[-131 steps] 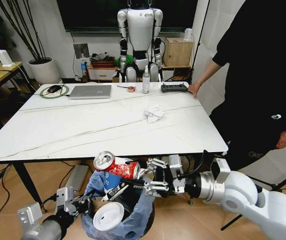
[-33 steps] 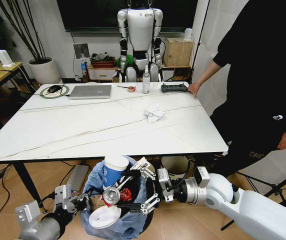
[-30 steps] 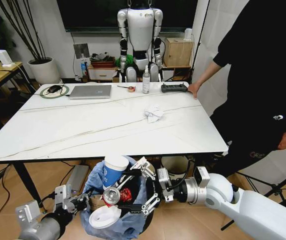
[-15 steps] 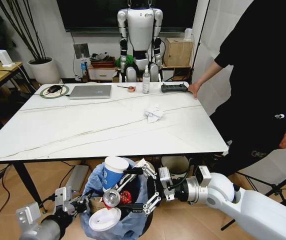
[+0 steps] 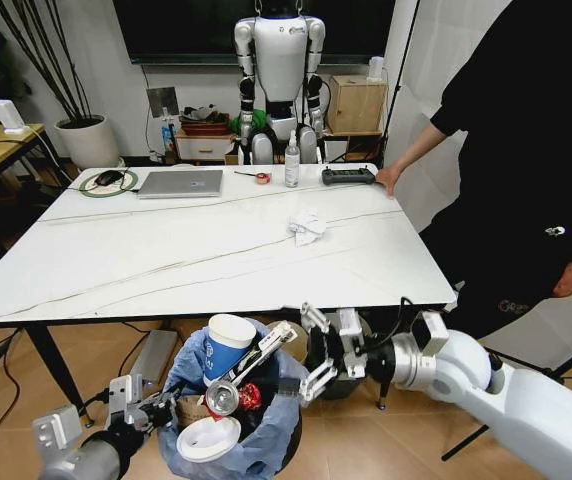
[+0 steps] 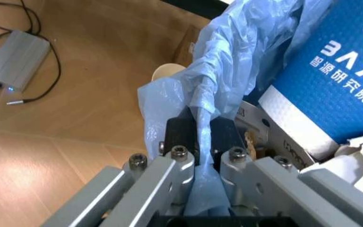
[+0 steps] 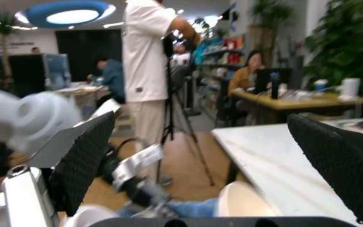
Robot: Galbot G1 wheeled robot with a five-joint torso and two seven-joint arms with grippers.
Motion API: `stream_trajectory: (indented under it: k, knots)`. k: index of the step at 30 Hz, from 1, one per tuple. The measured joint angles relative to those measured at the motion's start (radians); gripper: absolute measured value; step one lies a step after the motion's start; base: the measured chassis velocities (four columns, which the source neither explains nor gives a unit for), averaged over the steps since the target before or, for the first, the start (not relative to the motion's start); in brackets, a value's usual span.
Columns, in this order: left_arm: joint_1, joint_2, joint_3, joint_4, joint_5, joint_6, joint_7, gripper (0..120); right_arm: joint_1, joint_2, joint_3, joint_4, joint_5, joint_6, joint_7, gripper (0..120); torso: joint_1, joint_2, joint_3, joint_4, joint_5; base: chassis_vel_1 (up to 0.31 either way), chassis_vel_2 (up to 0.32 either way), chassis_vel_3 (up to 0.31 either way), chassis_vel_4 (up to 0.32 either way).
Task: Pick up the trash bin and place the trash from the table into it.
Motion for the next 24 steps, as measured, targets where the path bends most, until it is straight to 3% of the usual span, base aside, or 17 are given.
stream_trajectory:
  k: [11, 17, 22, 24]
  knots:
    - [0.001, 0.000, 0.000, -0.001, 0.001, -0.001, 0.001, 0, 0.137, 0.075, 0.076, -0.219, 0.032, -0.029, 0.238, 100, 0.000, 0.000, 0.000, 0.0000, 0.0002, 0.000, 0.000, 0.000, 0.000]
    - [0.006, -0.005, 0.004, -0.009, 0.001, -0.001, 0.002, 0, 0.218, 0.169, 0.026, -0.360, -0.070, -0.139, 0.513, 100, 0.000, 0.000, 0.000, 0.0002, 0.0001, 0.000, 0.000, 0.000, 0.000]
    - [0.010, -0.005, 0.002, -0.009, 0.001, -0.001, 0.002, 0, 0.261, 0.218, -0.004, -0.461, -0.115, -0.182, 0.546, 100, 0.000, 0.000, 0.000, 0.0002, 0.0000, 0.000, 0.000, 0.000, 0.000]
    - [0.012, -0.007, -0.002, -0.010, 0.001, -0.001, 0.003, 0, 0.312, 0.266, -0.034, -0.588, -0.163, -0.205, 0.566, 100, 0.000, 0.000, 0.000, 0.0001, 0.0000, 0.000, 0.000, 0.000, 0.000]
